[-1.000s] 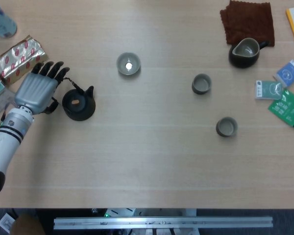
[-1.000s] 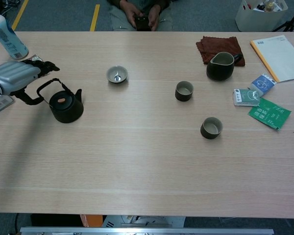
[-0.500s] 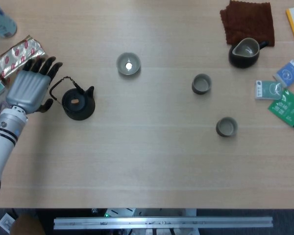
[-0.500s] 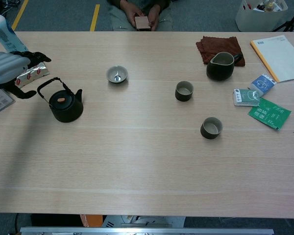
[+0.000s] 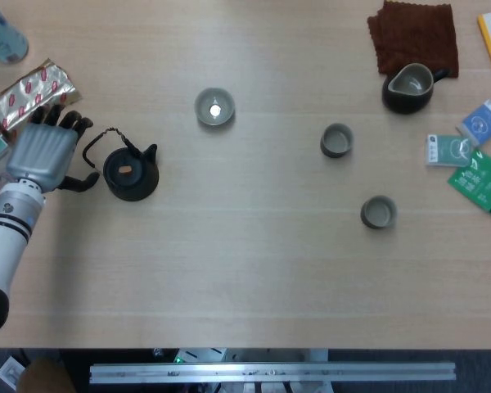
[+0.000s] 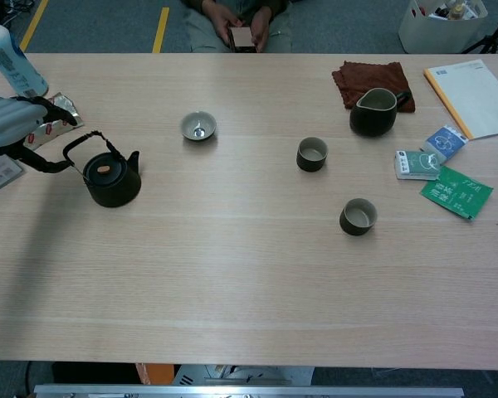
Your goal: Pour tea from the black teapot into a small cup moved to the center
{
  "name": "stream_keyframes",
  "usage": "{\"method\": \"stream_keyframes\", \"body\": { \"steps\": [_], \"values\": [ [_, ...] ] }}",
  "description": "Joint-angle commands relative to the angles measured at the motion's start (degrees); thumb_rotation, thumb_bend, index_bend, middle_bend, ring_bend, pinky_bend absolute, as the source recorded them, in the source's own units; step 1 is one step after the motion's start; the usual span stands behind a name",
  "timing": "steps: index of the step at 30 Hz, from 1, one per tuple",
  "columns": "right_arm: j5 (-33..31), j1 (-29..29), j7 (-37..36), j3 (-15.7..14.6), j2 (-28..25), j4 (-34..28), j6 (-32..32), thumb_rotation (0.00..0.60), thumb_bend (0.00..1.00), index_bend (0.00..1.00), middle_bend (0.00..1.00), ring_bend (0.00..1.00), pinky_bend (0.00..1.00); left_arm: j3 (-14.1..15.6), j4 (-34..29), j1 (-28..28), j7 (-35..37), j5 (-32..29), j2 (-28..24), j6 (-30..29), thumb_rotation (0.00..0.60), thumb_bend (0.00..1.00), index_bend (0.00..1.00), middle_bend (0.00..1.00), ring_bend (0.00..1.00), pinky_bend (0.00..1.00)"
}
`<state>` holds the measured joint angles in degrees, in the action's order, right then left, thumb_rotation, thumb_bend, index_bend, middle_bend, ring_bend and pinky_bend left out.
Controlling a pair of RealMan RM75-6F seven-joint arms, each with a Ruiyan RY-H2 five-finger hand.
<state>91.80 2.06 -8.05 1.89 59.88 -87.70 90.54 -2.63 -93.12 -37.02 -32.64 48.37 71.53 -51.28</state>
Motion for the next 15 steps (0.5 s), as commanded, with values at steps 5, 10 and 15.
{"method": "stream_keyframes", "body": {
  "steps": [5, 10, 15],
  "values": [
    [-0.16, -0.11, -0.57, -0.1, -0.03, 0.17, -0.21, 0.6, 0.12, 0.34, 0.32, 0.2, 0.22, 0.78, 1.36, -2.63, -2.78, -4.12, 2.1, 1.33, 0.349, 0.26, 0.17, 0.17, 0.04, 0.08],
    [-0.29, -0.19, -0.79, -0.1, -0.09, 0.25, -0.29, 0.6, 0.12, 0.34, 0.32, 0.2, 0.22, 1.11, 1.0, -3.39, -2.7, -4.1, 2.37, 1.11, 0.348, 0.26, 0.17, 0.17, 0.04, 0.08],
    [-0.36, -0.17, -0.92, -0.13, 0.06, 0.34, -0.49, 0.6, 0.12, 0.34, 0.32, 0.2, 0.22, 1.89, -0.15, -4.19, -2.81, -3.8, 2.09, 1.8, 0.346, 0.26, 0.17, 0.18, 0.04, 0.08]
  ]
}}
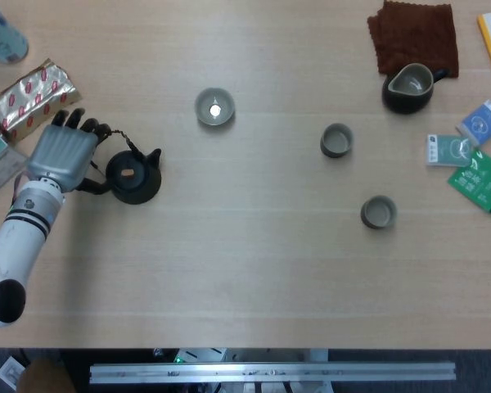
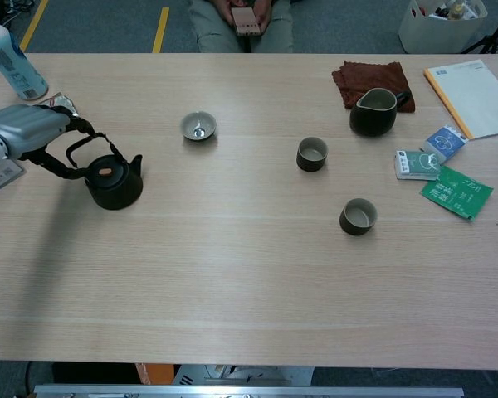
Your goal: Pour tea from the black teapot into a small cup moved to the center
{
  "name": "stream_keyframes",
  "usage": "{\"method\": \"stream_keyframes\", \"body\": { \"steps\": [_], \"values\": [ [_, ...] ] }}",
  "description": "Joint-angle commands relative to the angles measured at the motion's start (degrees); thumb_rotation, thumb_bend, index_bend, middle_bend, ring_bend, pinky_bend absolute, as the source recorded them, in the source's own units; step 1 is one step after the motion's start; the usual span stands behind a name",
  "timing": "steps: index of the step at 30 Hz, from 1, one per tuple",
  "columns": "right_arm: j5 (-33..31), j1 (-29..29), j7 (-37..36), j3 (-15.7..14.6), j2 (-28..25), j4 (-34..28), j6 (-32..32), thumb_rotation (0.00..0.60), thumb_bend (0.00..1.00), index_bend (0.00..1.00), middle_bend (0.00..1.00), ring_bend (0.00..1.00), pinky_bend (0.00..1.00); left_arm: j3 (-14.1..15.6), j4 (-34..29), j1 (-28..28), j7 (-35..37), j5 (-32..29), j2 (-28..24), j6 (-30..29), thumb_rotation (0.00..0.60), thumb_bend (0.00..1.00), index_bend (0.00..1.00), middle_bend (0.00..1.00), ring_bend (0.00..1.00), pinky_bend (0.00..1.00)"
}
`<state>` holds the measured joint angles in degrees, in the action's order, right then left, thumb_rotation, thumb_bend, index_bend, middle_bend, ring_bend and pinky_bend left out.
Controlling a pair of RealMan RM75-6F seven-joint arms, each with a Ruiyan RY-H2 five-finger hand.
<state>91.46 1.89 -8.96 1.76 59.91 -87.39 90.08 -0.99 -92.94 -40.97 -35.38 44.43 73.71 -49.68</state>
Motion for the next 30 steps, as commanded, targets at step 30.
{"method": "stream_keyframes", "body": {
  "steps": [30],
  "values": [
    [-0.85, -0.68, -2.77, -0.17, 1.28, 2.75, -0.28, 0.6, 0.12, 0.33, 0.32, 0.2, 0.22, 1.17, -2.53, -2.28, 2.87, -1.41, 0.28, -0.44, 0.165, 0.23, 0.17, 0.19, 0.05, 0.08]
  ]
}}
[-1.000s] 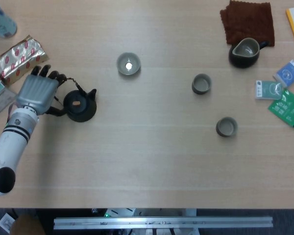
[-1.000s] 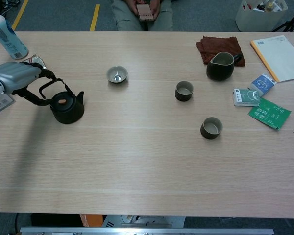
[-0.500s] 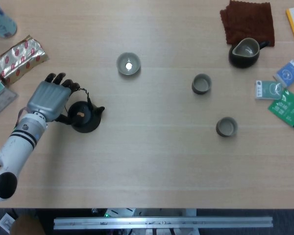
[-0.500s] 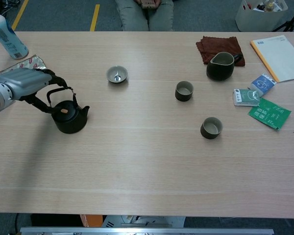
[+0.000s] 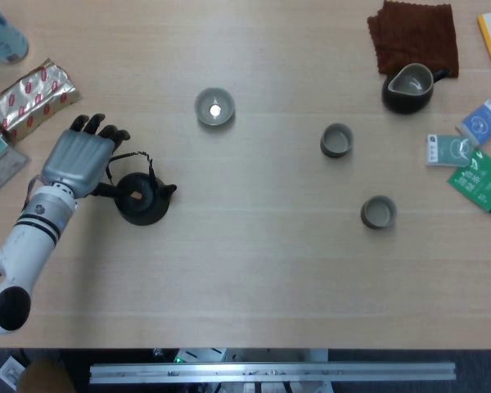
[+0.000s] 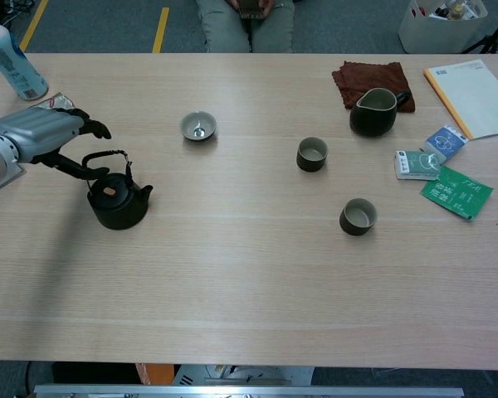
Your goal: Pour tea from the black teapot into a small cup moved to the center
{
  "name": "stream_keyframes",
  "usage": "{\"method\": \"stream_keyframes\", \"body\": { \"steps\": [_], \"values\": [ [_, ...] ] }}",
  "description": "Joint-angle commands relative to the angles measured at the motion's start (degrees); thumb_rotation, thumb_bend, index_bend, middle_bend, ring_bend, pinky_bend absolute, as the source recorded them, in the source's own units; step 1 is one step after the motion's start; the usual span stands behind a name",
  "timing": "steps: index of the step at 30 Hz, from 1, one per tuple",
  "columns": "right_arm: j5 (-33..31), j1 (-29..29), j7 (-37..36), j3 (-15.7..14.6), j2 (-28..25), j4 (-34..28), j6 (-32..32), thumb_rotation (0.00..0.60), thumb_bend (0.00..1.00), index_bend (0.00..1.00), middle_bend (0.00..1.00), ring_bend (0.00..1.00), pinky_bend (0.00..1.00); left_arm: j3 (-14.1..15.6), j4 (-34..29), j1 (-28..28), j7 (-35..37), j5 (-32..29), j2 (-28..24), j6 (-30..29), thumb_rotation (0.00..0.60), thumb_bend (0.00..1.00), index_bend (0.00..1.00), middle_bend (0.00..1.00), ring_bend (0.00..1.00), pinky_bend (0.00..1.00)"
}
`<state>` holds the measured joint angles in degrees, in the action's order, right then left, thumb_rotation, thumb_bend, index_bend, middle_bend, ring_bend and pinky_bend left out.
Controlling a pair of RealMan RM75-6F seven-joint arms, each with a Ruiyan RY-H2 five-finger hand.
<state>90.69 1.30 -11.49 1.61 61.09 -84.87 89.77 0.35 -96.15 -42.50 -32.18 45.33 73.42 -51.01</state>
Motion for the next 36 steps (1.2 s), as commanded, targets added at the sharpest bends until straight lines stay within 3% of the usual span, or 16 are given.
{"method": "stream_keyframes", "body": {
  "steps": [1, 5, 8, 22, 36],
  "values": [
    [-0.14, -0.15, -0.41, -0.03, 0.15, 0.4, 0.06, 0.6, 0.12, 0.34, 0.32, 0.2, 0.22, -0.2, 0.72, -1.11, -0.58, -3.32, 0.68, 1.2, 0.133, 0.21, 0.17, 0.2, 0.05, 0.08],
    [-0.31, -0.24, -0.89, -0.02, 0.33, 0.96, 0.0, 0.6, 0.12, 0.34, 0.32, 0.2, 0.22, -0.3, 0.32, -2.0, -1.15, -5.01, 1.0, 1.18, 0.032, 0.18, 0.22, 0.26, 0.07, 0.08],
    [-0.35, -0.21, -1.21, 0.02, 0.49, 1.3, -0.07, 0.6, 0.12, 0.34, 0.32, 0.2, 0.22, -0.22, 0.2, -2.34, -1.3, -5.4, 1.37, 0.86, 0.005, 0.17, 0.26, 0.3, 0.1, 0.08],
    [-0.53, -0.33, -2.37, -0.02, 0.86, 2.42, -0.25, 0.6, 0.12, 0.34, 0.32, 0.2, 0.22, 0.5, 1.06, -3.98, -1.08, -7.98, 3.23, 1.95, 0.0, 0.17, 0.25, 0.32, 0.1, 0.08],
    [-0.34, -0.17, -2.94, 0.1, 1.16, 3.0, -0.33, 0.6, 0.12, 0.34, 0.32, 0.2, 0.22, 1.77, -5.99, -3.45, -0.03, -3.35, 0.57, -0.73, 0.0, 0.17, 0.27, 0.36, 0.13, 0.08]
  ]
}}
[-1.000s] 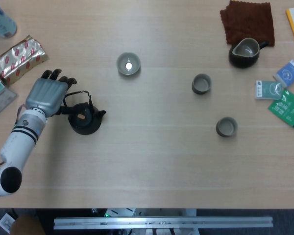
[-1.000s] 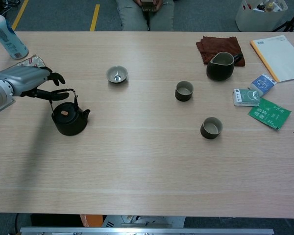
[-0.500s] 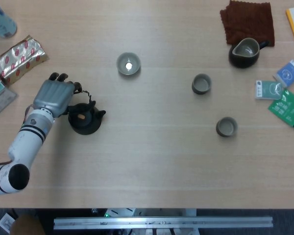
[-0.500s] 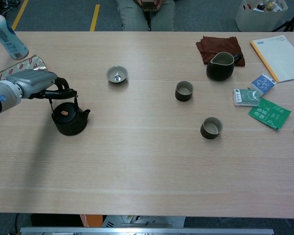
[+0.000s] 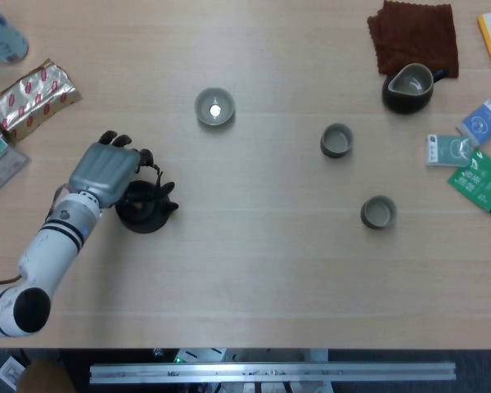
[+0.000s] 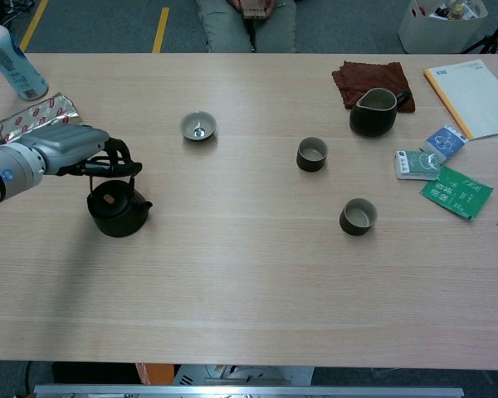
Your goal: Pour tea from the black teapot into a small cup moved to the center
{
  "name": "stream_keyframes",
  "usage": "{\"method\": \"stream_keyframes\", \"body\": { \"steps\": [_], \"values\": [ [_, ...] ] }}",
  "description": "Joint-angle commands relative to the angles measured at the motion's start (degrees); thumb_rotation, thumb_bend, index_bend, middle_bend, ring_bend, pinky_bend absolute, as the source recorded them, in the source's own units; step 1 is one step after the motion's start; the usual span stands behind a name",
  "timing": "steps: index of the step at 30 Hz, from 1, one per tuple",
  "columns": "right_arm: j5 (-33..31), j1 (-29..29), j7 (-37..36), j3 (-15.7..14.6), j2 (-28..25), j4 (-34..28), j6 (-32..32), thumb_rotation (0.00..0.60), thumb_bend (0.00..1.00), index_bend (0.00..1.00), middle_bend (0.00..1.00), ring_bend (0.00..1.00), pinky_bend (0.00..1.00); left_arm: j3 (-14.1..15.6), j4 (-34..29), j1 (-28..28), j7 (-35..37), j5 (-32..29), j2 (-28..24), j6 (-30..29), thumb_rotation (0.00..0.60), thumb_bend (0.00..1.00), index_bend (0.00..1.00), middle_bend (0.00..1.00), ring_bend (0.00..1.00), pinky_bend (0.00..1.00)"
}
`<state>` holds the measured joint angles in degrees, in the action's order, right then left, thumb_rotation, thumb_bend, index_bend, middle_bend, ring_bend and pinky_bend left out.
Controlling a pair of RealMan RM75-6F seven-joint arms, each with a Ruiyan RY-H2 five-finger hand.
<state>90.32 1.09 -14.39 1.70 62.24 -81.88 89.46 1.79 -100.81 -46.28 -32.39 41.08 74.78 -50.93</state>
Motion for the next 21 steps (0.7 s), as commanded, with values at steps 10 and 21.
{"method": "stream_keyframes", "body": {
  "steps": [10, 21],
  "values": [
    [0.59, 0.05, -0.6, -0.04, -0.03, 0.27, 0.43, 0.6, 0.12, 0.34, 0.32, 0.2, 0.22, 2.71, -8.86, 3.47, -0.31, 5.21, -4.41, -6.9, 0.015, 0.17, 0.28, 0.37, 0.13, 0.08],
    [0.93, 0.12, -0.8, -0.06, 0.0, 0.32, 0.69, 0.6, 0.12, 0.34, 0.32, 0.2, 0.22, 5.78, -14.78, 9.4, -2.37, 11.04, -5.97, -16.61, 0.053, 0.17, 0.29, 0.37, 0.14, 0.08]
  ]
}}
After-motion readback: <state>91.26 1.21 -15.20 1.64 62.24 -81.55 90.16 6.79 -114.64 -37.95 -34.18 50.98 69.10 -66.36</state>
